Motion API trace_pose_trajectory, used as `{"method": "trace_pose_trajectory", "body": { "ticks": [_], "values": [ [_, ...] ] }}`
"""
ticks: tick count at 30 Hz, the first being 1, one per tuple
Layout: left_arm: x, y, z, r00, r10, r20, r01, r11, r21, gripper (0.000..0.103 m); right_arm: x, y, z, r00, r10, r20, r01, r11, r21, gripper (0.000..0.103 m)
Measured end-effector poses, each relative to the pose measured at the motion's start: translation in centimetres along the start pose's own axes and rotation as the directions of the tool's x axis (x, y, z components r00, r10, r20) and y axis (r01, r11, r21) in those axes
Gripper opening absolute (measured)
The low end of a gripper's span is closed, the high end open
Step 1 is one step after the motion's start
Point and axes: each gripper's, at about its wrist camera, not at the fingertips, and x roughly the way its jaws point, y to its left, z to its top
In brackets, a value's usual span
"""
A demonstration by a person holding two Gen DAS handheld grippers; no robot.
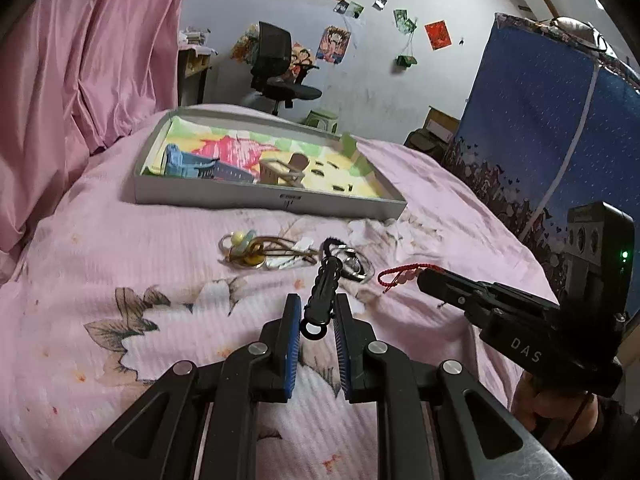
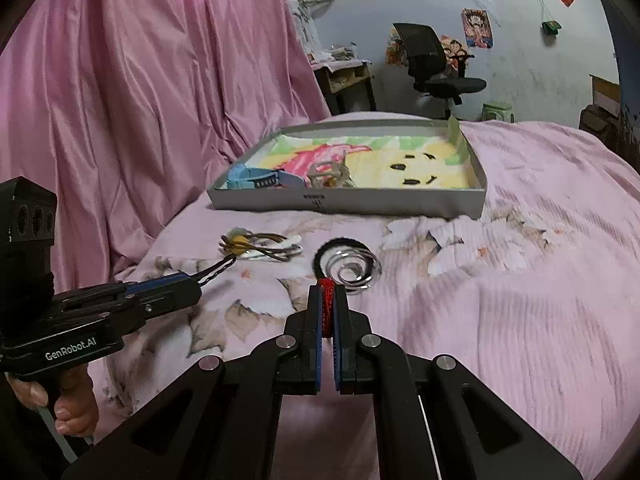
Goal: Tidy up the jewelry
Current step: 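Lift the hair clip and red bracelet and lower them into the tray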
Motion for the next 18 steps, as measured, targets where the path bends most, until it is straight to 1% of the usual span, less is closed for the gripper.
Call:
{"method": "trace_pose_trajectory", "body": {
  "ticks": [4, 7, 13, 15, 18],
  "values": [
    [-0.3, -0.3, 0.9, 0.999, 0.003, 0.032, -0.003, 1.0, 0.0, 0.016, -0.5, -0.1, 0.6, 1.0, 0.003, 0.031, -0.003, 1.0, -0.002, 0.005],
    [0.1, -0.5, 2.4, 0.998, 0.017, 0.054, -0.017, 1.0, 0.002, 0.016, -0.4, -0.3, 1.4, 0.999, 0.004, 0.049, -0.004, 1.0, 0.001, 0.005],
    [1.7, 0.0, 6.1, 0.992, 0.059, 0.109, -0.06, 0.998, 0.005, 0.016, 1.2, -0.5, 6.0, 0.993, 0.007, 0.114, -0.005, 1.0, -0.021, 0.005],
    [2.6, 0.5, 7.2, 0.991, 0.075, 0.113, -0.075, 0.997, -0.002, 0.016, 2.1, -0.6, 7.4, 0.992, 0.009, 0.124, -0.006, 1.0, -0.02, 0.005],
    [4.4, 1.8, 8.9, 0.992, 0.082, 0.093, -0.08, 0.997, -0.023, 0.016, 3.9, -0.8, 9.2, 0.992, 0.004, 0.126, 0.001, 0.999, -0.043, 0.005]
  ]
}}
